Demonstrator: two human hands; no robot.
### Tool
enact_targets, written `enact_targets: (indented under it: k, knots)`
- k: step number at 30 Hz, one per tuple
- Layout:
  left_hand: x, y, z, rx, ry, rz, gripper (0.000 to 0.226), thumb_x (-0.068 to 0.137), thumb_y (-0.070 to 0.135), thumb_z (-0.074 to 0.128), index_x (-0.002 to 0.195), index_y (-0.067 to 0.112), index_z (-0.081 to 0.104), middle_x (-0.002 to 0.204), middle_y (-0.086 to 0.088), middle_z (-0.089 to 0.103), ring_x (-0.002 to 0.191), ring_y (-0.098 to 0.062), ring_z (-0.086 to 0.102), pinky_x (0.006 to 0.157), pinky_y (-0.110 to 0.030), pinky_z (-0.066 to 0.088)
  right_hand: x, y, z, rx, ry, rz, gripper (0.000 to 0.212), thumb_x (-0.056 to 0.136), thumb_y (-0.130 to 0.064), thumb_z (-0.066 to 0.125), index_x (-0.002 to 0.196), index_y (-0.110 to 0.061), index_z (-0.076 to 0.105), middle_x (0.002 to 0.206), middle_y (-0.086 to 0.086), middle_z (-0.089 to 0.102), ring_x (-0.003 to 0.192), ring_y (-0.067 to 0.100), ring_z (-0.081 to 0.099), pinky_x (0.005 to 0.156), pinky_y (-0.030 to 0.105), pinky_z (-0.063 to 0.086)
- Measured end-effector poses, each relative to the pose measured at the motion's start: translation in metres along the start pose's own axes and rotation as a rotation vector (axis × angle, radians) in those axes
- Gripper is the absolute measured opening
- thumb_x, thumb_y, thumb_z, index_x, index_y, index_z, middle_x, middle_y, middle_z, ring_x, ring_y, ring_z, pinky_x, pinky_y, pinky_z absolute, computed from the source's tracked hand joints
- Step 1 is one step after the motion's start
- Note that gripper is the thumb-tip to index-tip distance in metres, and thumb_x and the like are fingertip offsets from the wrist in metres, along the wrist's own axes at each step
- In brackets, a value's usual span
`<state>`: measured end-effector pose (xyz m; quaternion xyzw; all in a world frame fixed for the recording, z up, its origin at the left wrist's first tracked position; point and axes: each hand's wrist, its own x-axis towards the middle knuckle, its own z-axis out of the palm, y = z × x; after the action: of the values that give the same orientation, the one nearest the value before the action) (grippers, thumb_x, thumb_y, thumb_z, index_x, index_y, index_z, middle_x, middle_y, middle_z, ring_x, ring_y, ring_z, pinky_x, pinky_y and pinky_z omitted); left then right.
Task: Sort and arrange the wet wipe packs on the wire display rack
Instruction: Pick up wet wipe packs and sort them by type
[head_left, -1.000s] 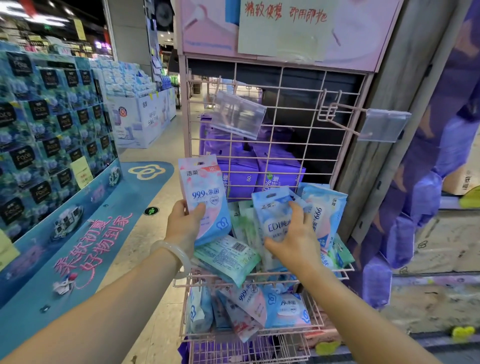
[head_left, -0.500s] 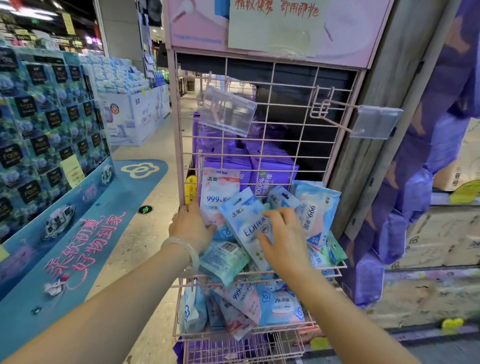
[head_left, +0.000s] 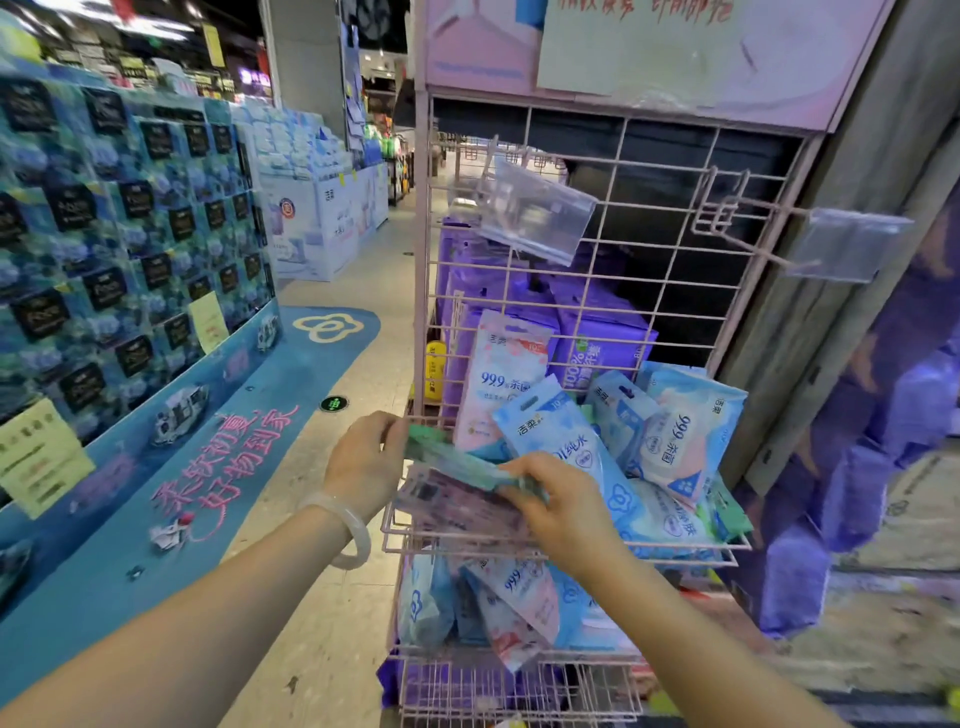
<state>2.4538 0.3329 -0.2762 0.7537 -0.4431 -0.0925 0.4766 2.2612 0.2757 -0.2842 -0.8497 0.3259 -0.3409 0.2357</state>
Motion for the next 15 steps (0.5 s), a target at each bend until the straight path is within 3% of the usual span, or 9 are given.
enact_targets:
  k: [1, 3, 5, 6, 9, 11, 13, 15]
  knots:
    - [0.000, -0.001, -0.002, -0.070, 0.020, -0.029, 0.024, 0.096, 0.022, 0.042, 0.099, 0.006, 0.059, 0.095, -0.011, 0.060, 0.097, -0.031, 0.054, 0.073, -0.031, 0.033, 0.005, -0.004, -0.004, 0.118, 0.073, 0.110, 0.019, 0.081, -0.012, 0.064, 0.066, -0.019, 0.056, 0.060, -0.004, 0.053, 0.058, -0.002, 0.045, 0.059, 0.021, 0.037]
    - [0.000, 0.000, -0.002, -0.224, 0.033, -0.097, 0.028, 0.096, 0.032, 0.042, 0.112, 0.012, 0.052, 0.098, -0.004, 0.056, 0.097, -0.026, 0.053, 0.077, -0.030, 0.034, 0.014, -0.006, -0.011, 0.321, 0.169, 0.297, 0.032, 0.083, -0.013, 0.064, 0.059, -0.015, 0.044, 0.052, 0.003, 0.039, 0.049, -0.001, 0.035, 0.053, 0.023, 0.029]
    - [-0.001, 0.002, -0.002, -0.341, 0.003, -0.164, 0.043, 0.094, 0.041, 0.041, 0.128, 0.015, 0.040, 0.109, -0.003, 0.054, 0.101, -0.024, 0.054, 0.089, -0.037, 0.040, 0.018, -0.005, -0.015, 0.545, 0.240, 0.461, 0.029, 0.085, -0.012, 0.061, 0.070, 0.008, 0.048, 0.069, 0.036, 0.048, 0.064, 0.013, 0.043, 0.061, 0.031, 0.034]
    - [-0.001, 0.003, 0.000, -0.368, -0.018, -0.182, 0.045, 0.094, 0.042, 0.041, 0.130, 0.015, 0.040, 0.112, -0.004, 0.054, 0.103, -0.024, 0.055, 0.093, -0.040, 0.042, 0.019, -0.002, -0.015, 0.643, 0.253, 0.541, 0.028, 0.087, -0.012, 0.060, 0.076, 0.012, 0.048, 0.083, 0.042, 0.050, 0.069, 0.021, 0.043, 0.063, 0.038, 0.036]
    - [-0.004, 0.005, 0.007, -0.307, -0.094, -0.154, 0.033, 0.093, 0.035, 0.046, 0.117, 0.013, 0.052, 0.105, -0.004, 0.059, 0.092, -0.020, 0.056, 0.076, -0.032, 0.043, 0.015, 0.000, -0.014, 0.759, 0.243, 0.724, 0.019, 0.088, -0.013, 0.058, 0.082, 0.002, 0.050, 0.104, 0.047, 0.048, 0.078, 0.047, 0.053, 0.082, 0.053, 0.050]
    - [-0.007, 0.007, 0.014, -0.328, -0.160, -0.146, 0.027, 0.092, 0.029, 0.051, 0.114, 0.014, 0.054, 0.100, -0.004, 0.061, 0.086, -0.020, 0.056, 0.064, -0.026, 0.042, 0.014, -0.001, -0.013, 0.761, 0.217, 0.770, 0.031, 0.088, -0.015, 0.058, 0.089, 0.013, 0.046, 0.112, 0.048, 0.043, 0.091, 0.060, 0.048, 0.088, 0.064, 0.045]
    - [-0.008, 0.010, 0.021, -0.347, -0.201, -0.148, 0.033, 0.090, 0.028, 0.055, 0.120, 0.015, 0.050, 0.104, -0.004, 0.063, 0.086, -0.019, 0.058, 0.061, -0.024, 0.043, 0.014, -0.004, -0.014, 0.781, 0.219, 0.784, 0.035, 0.089, -0.016, 0.057, 0.095, 0.016, 0.046, 0.115, 0.046, 0.045, 0.104, 0.058, 0.048, 0.087, 0.070, 0.040]
    - [-0.009, 0.016, 0.025, -0.466, -0.169, -0.211, 0.041, 0.086, 0.026, 0.062, 0.122, 0.014, 0.046, 0.110, -0.008, 0.063, 0.088, -0.022, 0.062, 0.064, -0.029, 0.050, 0.012, -0.004, -0.015, 0.825, 0.254, 0.784, 0.027, 0.090, -0.016, 0.056, 0.093, 0.010, 0.050, 0.106, 0.039, 0.056, 0.096, 0.050, 0.058, 0.085, 0.061, 0.048]
